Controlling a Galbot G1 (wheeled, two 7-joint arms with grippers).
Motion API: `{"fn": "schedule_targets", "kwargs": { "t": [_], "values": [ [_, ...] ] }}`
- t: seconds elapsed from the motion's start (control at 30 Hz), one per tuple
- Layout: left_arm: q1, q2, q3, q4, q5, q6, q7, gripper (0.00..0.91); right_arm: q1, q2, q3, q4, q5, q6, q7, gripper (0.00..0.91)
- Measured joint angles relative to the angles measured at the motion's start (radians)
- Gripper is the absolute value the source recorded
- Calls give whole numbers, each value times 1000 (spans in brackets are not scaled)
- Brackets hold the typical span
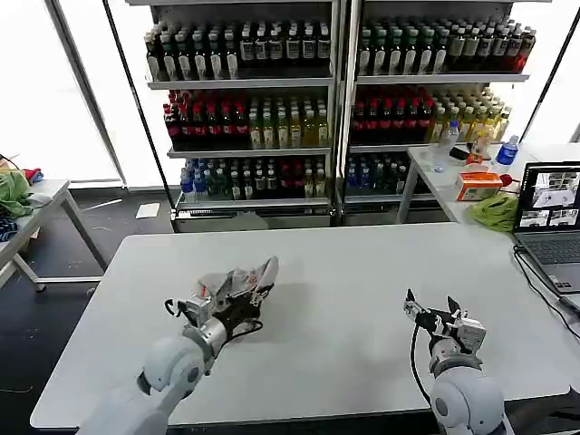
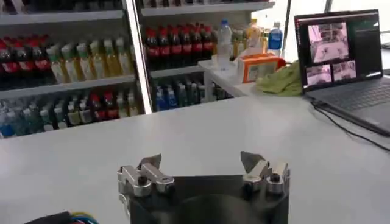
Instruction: Fold and organize the clothes.
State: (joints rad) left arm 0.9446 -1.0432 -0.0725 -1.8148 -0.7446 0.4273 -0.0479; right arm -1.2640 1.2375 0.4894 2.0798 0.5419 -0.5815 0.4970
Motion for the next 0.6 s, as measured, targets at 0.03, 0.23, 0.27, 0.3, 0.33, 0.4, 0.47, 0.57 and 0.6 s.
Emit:
{"fn": "schedule_targets", "kwargs": {
  "t": [0.03,0.23,0.27,0.3,0.33,0.4,0.47,0.57,0.6],
  "values": [
    [-9,-10,7,8,-5,-3,-1,907,2,0,-1,-3,0,0,-1,907],
    [-38,-56,26,25,-49,-38,6,907,13,3,-12,-18,-2,0,-7,907],
    [-40,-60,27,25,-57,-45,9,907,15,3,-14,-20,-2,0,-8,907],
    [-42,-63,27,25,-62,-50,11,907,17,4,-16,-22,-2,0,-8,907],
    [-43,-65,27,24,-67,-54,11,907,19,5,-18,-25,-1,1,-8,907],
    [-43,-67,26,23,-73,-58,10,907,23,6,-22,-29,3,1,-9,907],
    [-43,-65,19,19,-77,-58,6,907,28,6,-26,-30,13,1,-8,907],
    [-38,-52,3,11,-77,-53,-4,907,37,8,-36,-31,46,1,-6,907],
    [-35,-43,-6,6,-77,-48,-10,907,42,9,-40,-34,61,1,-5,907]
  ]
}}
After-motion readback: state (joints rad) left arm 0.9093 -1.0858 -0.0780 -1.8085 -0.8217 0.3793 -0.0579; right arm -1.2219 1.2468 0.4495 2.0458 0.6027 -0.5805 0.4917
